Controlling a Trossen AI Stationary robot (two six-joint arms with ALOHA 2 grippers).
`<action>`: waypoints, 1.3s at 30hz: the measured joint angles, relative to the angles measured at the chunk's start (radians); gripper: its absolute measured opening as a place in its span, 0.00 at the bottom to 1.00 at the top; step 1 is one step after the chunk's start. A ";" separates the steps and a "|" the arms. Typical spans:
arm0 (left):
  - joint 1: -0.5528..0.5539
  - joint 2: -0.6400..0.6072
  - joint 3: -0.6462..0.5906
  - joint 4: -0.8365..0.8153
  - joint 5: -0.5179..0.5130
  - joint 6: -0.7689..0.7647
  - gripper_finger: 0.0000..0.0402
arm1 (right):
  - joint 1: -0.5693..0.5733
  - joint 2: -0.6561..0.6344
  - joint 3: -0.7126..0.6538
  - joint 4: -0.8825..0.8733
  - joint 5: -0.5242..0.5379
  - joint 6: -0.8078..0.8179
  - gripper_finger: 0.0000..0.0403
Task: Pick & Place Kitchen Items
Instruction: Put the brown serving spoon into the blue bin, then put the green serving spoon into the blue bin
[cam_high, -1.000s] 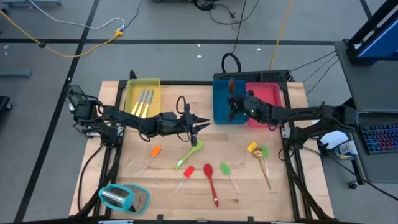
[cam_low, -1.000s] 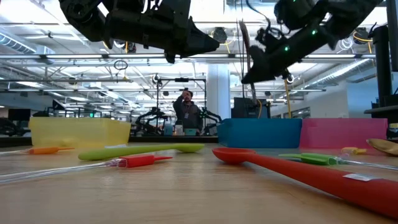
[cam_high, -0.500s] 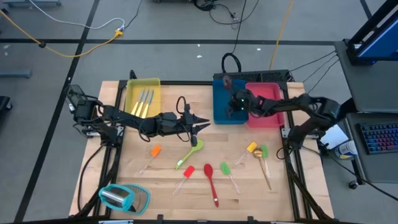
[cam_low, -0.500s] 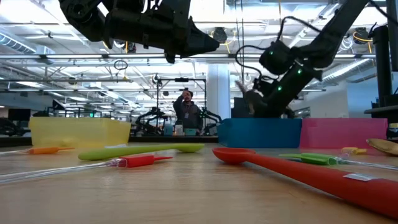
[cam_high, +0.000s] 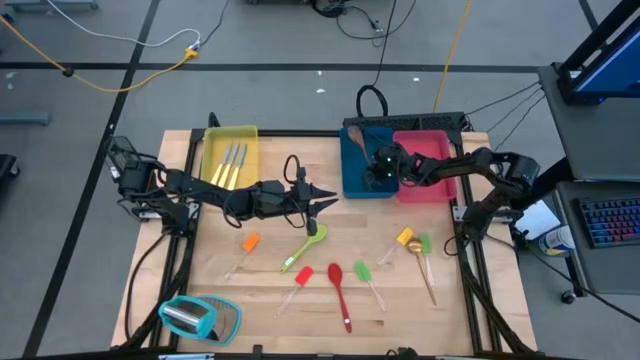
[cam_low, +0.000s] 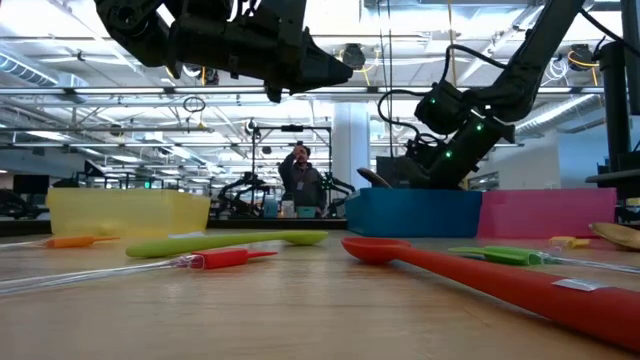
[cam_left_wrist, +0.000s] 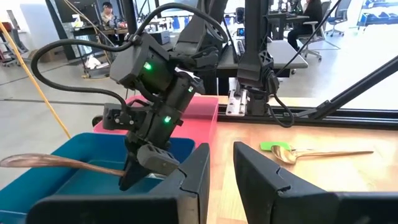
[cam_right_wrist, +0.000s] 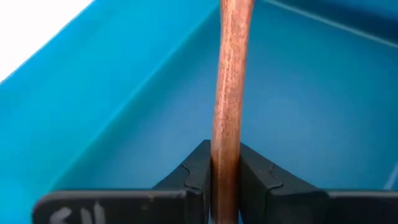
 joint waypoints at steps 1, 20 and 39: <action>0.000 0.000 0.000 -0.002 0.000 0.000 0.19 | 0.000 0.000 0.000 0.003 0.000 -0.011 0.11; 0.000 0.000 0.000 -0.005 -0.001 0.000 0.19 | 0.000 0.003 -0.003 0.053 -0.008 -0.040 0.20; 0.000 0.000 -0.001 -0.065 -0.003 0.000 0.19 | 0.000 0.002 -0.003 0.275 -0.004 -0.110 0.38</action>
